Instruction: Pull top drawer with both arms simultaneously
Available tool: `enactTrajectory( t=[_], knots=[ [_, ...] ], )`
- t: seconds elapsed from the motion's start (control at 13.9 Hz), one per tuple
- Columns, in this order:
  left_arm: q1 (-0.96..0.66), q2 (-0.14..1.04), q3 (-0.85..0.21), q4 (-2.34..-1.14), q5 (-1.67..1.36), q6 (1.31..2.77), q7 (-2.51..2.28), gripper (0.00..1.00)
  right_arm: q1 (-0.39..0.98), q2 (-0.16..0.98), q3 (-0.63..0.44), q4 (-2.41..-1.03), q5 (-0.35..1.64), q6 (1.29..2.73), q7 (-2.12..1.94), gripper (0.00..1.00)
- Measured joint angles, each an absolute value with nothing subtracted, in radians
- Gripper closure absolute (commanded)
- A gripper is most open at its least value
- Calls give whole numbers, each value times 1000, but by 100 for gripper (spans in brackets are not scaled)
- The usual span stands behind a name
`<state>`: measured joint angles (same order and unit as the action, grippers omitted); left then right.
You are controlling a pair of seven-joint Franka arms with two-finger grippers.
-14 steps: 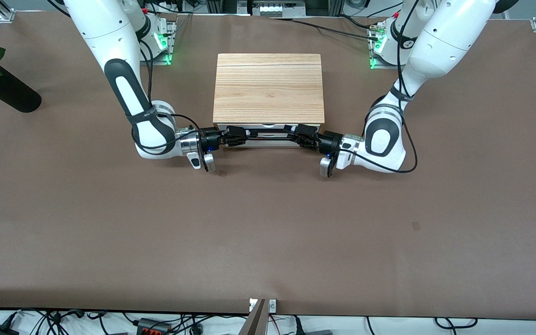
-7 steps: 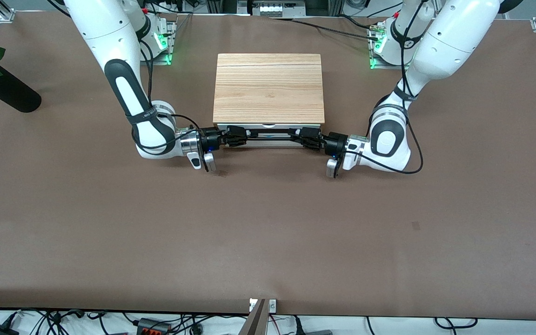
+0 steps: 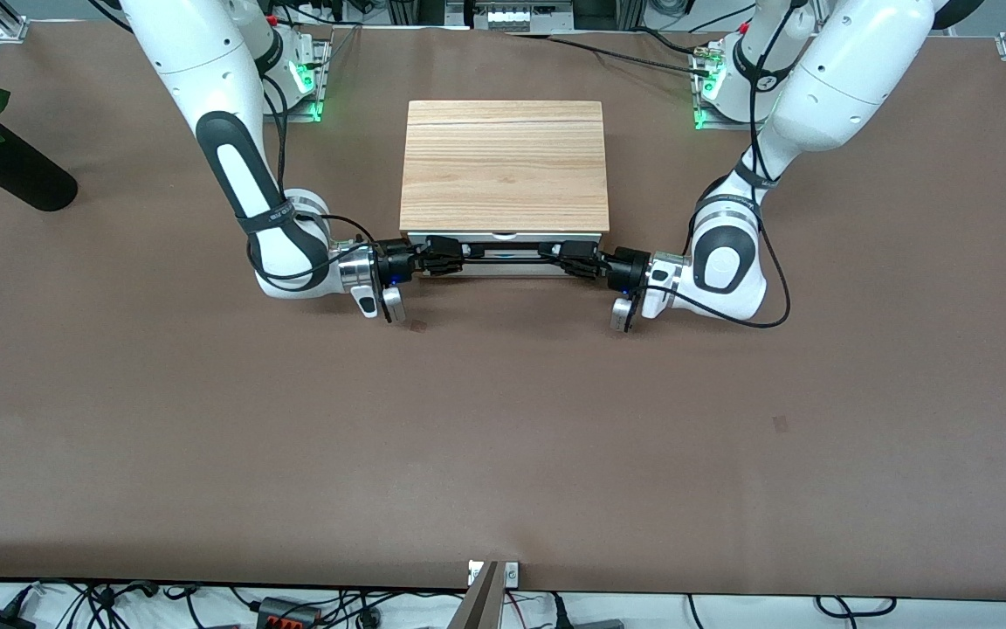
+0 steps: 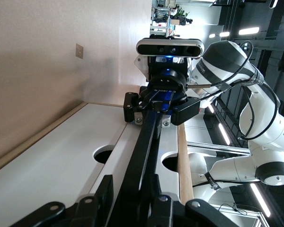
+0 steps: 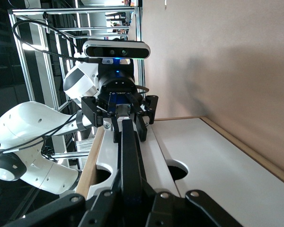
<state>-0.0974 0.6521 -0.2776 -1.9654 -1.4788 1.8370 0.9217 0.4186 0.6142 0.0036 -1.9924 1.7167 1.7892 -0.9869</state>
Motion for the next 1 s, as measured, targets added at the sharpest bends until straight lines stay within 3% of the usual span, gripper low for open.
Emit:
enactTrajectory(
  t=[0.29,1.0],
  knots=[
    [-96,654,-278,-1966,-1487,1841,939,89,418,616,4,-1991,1717,1787,-990,100],
    [-94,664,-278,-1968,-1511,1828,962,93,418,618,3,-1991,1720,1786,-990,100]
  ],
)
